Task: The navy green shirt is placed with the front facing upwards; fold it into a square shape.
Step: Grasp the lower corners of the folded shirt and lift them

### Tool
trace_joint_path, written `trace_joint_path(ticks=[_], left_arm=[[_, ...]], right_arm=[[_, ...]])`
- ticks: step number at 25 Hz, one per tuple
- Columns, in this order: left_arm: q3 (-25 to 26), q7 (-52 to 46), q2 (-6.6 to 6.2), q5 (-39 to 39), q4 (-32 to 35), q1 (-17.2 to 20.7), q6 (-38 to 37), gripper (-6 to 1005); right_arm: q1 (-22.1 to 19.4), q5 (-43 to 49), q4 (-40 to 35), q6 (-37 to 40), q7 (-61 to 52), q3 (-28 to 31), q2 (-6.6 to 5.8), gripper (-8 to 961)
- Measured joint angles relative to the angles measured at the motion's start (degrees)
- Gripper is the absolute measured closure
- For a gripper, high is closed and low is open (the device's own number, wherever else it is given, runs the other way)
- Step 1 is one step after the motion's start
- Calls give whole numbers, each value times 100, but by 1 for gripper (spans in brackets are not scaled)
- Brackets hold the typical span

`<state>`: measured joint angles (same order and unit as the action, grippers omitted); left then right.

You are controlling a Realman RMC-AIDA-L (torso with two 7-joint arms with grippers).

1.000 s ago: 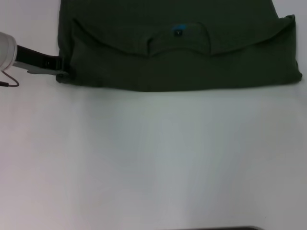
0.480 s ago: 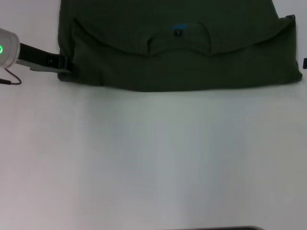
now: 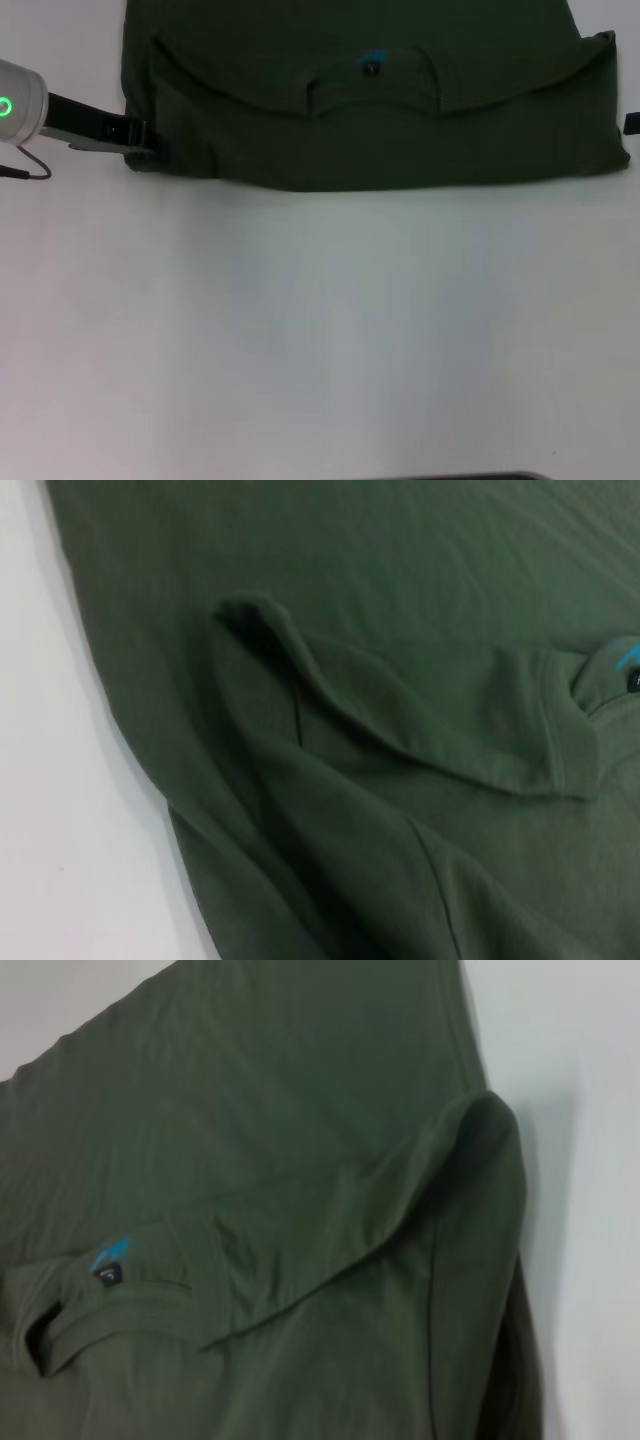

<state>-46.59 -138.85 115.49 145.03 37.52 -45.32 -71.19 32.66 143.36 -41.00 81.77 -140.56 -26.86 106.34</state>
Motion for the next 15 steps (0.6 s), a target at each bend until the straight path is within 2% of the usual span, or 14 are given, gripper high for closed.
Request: trace_joint_path(ticks=[6,15], left_arm=[[1,-1,9,17,21,-21,1,960],[1,-1,10,23,66,19,1,959]], right_arm=[[8,21,39,-402,1,-51,206,188],[148,-23,307,-612,0,-46,244,187]])
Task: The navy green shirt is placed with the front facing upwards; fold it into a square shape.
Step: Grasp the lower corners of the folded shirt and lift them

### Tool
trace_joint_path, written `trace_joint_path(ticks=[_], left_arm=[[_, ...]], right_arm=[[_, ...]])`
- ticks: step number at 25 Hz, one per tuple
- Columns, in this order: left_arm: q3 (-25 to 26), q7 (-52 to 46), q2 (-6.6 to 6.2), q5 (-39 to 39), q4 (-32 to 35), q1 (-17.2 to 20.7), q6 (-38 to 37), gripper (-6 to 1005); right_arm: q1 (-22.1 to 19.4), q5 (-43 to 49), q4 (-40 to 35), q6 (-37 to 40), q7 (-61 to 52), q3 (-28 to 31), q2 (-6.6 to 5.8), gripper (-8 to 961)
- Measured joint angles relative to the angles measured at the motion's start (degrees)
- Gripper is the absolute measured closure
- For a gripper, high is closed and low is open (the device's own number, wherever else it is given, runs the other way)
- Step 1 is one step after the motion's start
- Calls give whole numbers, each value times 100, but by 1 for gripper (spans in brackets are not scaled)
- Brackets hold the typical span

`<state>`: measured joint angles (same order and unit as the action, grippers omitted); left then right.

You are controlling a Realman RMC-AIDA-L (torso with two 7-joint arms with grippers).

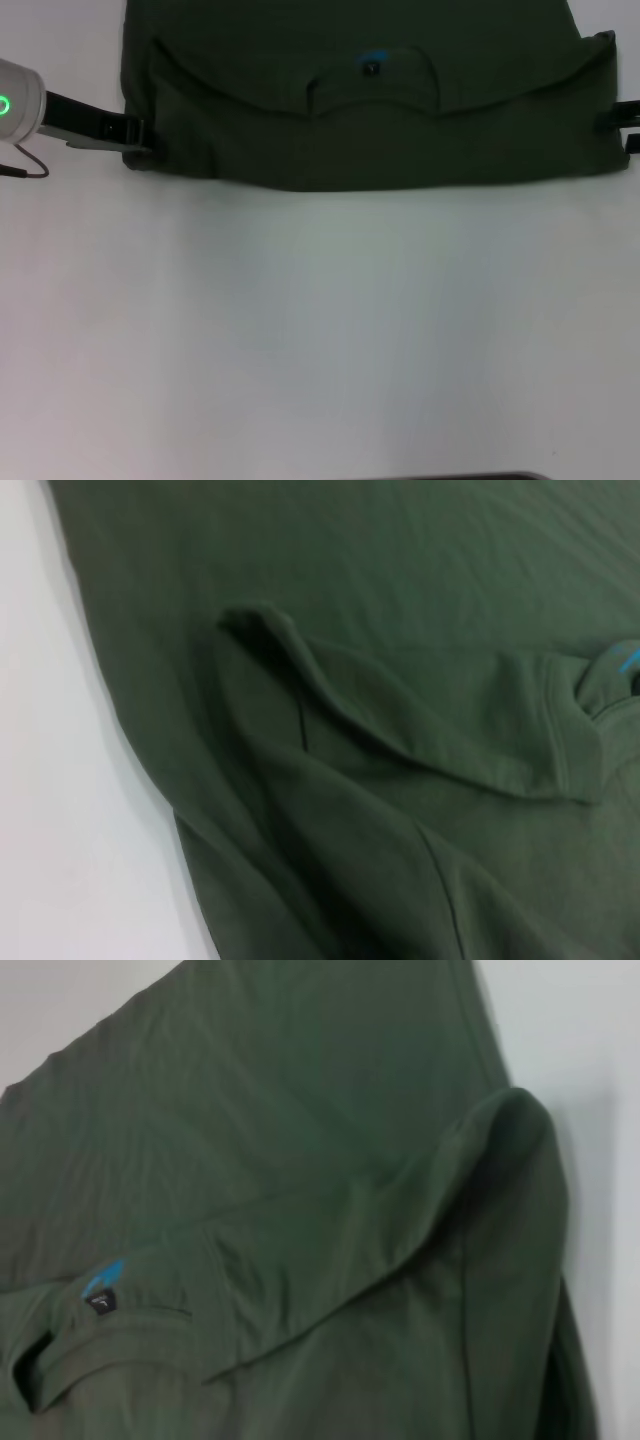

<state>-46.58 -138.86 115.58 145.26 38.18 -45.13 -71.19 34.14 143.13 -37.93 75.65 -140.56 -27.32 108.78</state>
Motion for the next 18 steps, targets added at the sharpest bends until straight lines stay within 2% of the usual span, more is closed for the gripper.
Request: trace_joint_path(ticks=[12,18], left_arm=[[0,13,-2,2,6,5,-5,960],[0,21,9,2,6,4,-8,960]], right_arm=[[96,15,282,-226,4,-142,18,187],[126,-1,323,-246,31,-143,79,188]])
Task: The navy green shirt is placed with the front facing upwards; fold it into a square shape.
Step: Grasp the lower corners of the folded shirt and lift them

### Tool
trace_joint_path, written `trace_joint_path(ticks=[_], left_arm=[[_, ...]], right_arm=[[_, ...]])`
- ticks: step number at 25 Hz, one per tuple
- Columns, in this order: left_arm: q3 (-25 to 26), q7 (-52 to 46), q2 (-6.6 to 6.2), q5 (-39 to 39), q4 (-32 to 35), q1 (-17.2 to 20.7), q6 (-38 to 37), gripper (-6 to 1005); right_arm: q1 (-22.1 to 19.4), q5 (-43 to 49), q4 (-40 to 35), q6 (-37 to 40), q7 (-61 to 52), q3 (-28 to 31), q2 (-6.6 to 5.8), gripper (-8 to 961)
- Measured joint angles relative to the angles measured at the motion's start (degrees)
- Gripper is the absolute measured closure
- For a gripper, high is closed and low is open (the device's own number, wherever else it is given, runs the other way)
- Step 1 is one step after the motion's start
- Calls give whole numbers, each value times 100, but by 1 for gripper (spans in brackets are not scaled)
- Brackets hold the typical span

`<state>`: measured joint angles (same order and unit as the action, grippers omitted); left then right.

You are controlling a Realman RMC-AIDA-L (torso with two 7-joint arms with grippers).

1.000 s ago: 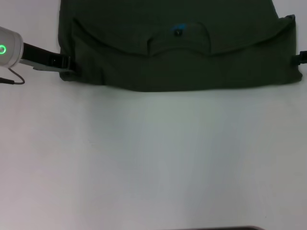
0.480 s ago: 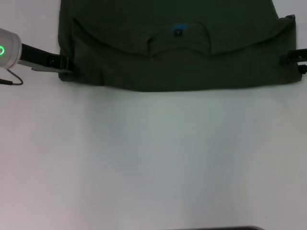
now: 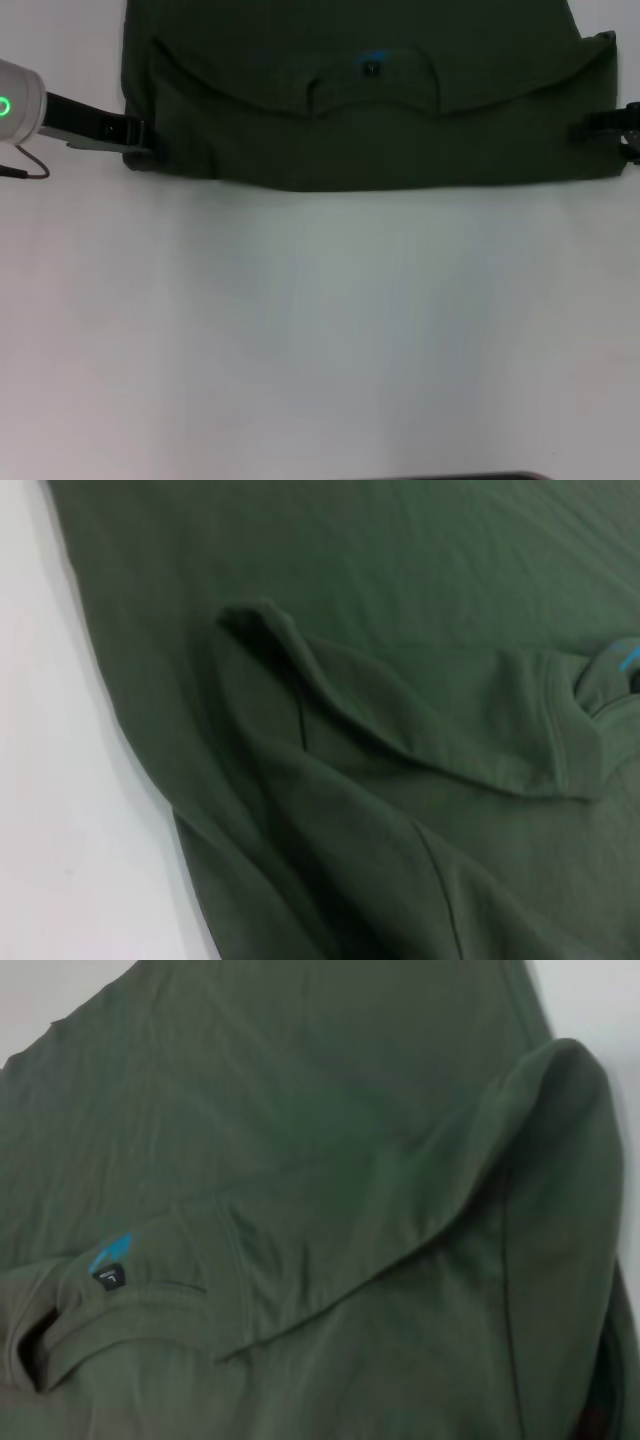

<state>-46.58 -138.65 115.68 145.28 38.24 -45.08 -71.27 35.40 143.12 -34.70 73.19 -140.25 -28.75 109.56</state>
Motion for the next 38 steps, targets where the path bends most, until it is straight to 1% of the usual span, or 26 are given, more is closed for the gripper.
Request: trace_joint_path(ticks=[3,7,14,19,22,26,28,33,34,36,38], left_arm=[[0,2,6,0,0,0,-1,960],[0,4,16,0,0,0,-25,959],[-4,5,54,0,89,0,-79,959],[-69,5,59,4,104,-19,-102,959],[-74,5,49,7,111,-25,-143,959],[-80,10,25,84,132,-5,-283,959],[-81,37,-7,168,144,-1,-405,959],[-77,179,-118,338,315,10,-1064,959],[-77,202,-133,376,397,22,-1267,959],[-79,234,-142,490,541,50,-1592,959],[-84,270,-134,646,675,73,-2020,959]], right_arm=[[3,11,24,-7,44,-6,13,188],[-12,29,1,61,52,-8,8,235],[-65,32,-173,413,110,-15,-51,316],[-69,138,-183,488,105,-57,-72,554],[-75,213,-221,527,74,-78,-83,766],[-99,223,-227,563,79,-79,-114,819],[-110,225,-230,593,97,-90,-134,846],[-140,267,-261,1012,235,-167,-209,913],[-146,317,-294,1148,272,-169,-212,913],[-172,492,-426,1454,336,-176,-177,913],[-212,734,-611,1717,370,-201,-105,913]])
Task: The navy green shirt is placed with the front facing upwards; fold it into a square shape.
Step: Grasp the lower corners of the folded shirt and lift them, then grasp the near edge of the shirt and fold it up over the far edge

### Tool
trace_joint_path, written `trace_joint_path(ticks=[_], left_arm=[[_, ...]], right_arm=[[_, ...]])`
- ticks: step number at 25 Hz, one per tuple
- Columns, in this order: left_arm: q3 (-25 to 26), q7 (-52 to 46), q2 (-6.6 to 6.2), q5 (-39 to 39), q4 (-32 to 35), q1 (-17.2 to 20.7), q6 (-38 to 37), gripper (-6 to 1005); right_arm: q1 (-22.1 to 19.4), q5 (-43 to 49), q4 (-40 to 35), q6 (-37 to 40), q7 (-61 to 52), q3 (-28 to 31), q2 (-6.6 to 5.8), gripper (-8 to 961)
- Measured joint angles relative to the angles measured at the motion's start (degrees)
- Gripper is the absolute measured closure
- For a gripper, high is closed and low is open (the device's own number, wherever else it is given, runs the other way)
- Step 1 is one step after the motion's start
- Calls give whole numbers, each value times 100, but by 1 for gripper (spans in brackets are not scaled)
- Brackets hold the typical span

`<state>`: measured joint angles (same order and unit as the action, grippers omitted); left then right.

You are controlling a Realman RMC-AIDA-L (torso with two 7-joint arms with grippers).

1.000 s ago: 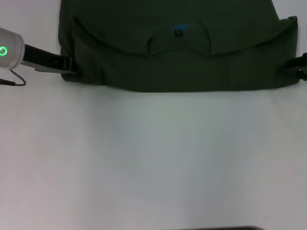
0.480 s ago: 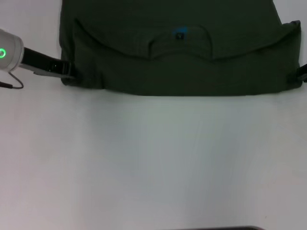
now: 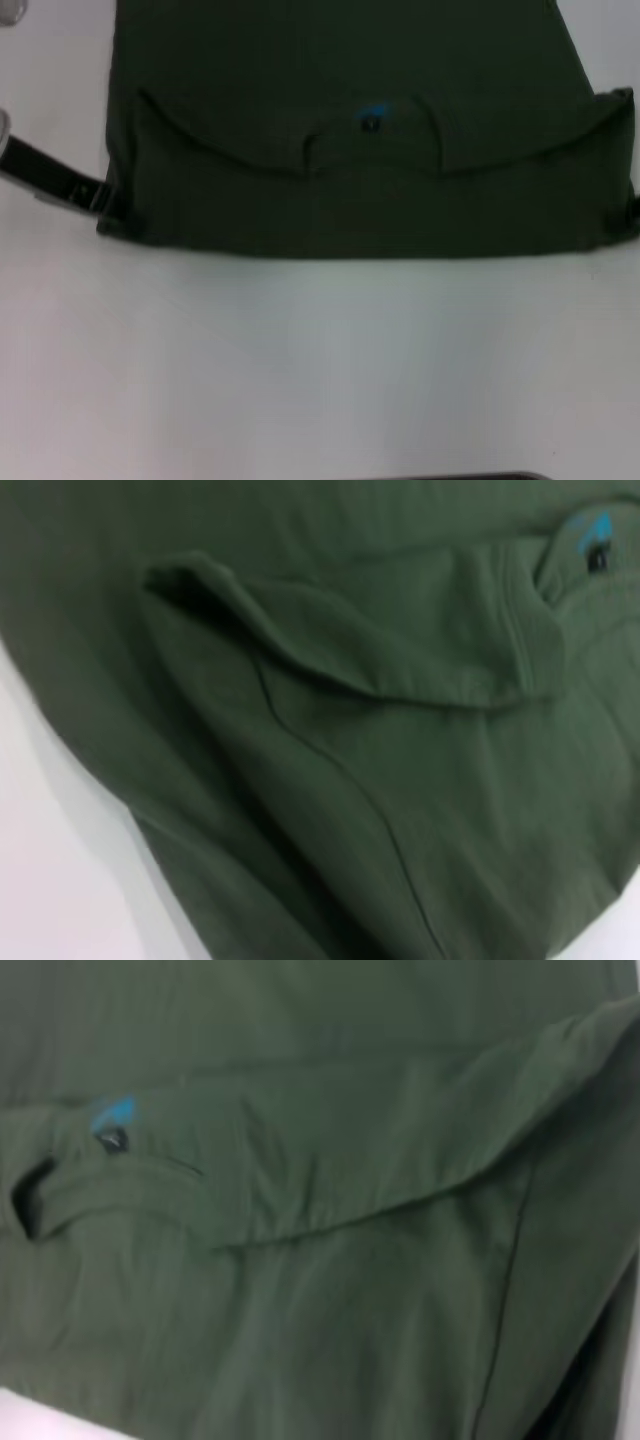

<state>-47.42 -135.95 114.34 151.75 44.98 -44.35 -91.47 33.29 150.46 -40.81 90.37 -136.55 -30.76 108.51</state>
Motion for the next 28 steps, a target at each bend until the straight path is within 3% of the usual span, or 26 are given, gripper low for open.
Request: trace_joint_path(ticks=[5,10,17,28], left_arm=[[-63,171,27,154,62,71,-858,959],[-396,207,147,481,70,139,-1186,959],[-771,364,202,858,226,147,-1506,959],[-687,557,220,988,420,154,-1768,960]], right_arm=[[-92,444,-421,722,158,-50,211,912],[-125,473,-527,1233,441,-100,282,912],[-42,327,-545,1499,722,-29,251,912],[-113,-316,-672,2225,1242,101,194,912]])
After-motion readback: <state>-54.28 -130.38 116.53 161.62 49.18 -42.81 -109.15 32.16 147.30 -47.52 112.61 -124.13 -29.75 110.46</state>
